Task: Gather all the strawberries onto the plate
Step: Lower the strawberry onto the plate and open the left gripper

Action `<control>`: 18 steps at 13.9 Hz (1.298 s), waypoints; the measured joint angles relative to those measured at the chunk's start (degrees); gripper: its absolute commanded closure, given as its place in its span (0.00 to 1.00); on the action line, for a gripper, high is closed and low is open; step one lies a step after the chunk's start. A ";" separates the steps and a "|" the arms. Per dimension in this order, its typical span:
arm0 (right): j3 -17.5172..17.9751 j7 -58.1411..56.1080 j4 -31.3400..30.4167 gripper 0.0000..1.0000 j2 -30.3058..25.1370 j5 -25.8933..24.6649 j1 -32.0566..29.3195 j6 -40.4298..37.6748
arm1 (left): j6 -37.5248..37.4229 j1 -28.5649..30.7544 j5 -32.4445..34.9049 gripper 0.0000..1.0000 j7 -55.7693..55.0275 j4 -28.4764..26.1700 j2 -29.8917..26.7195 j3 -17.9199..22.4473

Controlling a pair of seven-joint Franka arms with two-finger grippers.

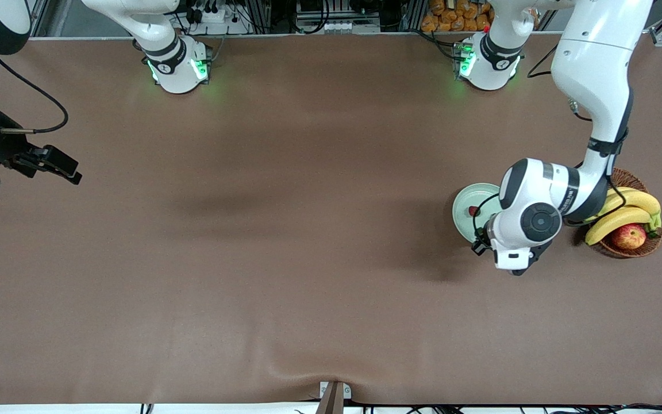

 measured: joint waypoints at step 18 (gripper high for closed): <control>0.09 -0.43 1.01 0.00 -0.01 -2.20 0.62 -0.30 | -12.99 3.19 -0.87 0.00 23.36 -2.58 -25.01 -3.26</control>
